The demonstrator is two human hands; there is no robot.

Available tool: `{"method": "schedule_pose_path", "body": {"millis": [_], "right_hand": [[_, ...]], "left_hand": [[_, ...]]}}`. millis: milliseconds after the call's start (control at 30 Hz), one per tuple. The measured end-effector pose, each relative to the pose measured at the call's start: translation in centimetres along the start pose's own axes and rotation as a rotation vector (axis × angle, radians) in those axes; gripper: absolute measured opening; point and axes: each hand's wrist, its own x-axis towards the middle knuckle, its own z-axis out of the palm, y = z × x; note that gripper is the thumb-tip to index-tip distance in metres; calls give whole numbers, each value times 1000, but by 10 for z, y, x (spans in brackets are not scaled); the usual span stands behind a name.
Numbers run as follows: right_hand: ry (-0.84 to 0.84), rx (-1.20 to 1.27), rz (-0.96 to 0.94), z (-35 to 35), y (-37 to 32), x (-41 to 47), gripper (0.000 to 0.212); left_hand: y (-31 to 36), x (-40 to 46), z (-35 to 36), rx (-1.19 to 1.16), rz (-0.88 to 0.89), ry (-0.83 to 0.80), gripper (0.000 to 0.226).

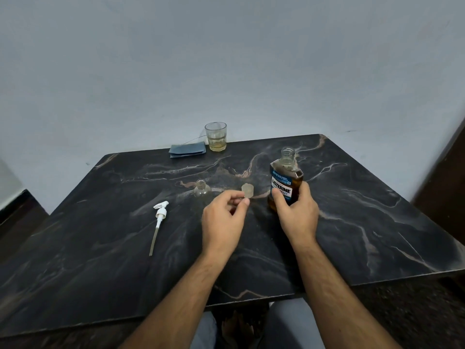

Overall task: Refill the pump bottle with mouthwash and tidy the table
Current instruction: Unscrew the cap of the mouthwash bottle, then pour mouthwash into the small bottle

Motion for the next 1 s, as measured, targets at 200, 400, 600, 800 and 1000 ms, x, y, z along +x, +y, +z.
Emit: {"method": "schedule_pose_path", "body": {"millis": [200,400,600,800,1000], "right_hand": [[-82,142,56,1,0,3,38],[-130,174,37,0,-4,1,38],[-201,208,3,1,-3,-2,35],[-287,194,-11,1,-9,-7,44],[-385,151,-59,3,-25,-15,33]], "left_hand": [[-24,-14,-43,-65,-101,201,43],[-44,11,-46,10,-228,144,78],[-49,20,-32,1,-201,125,49],[-49,15,-27,-41,-138,91,49],[-55,15,-24,-23,-95,47,57]]}}
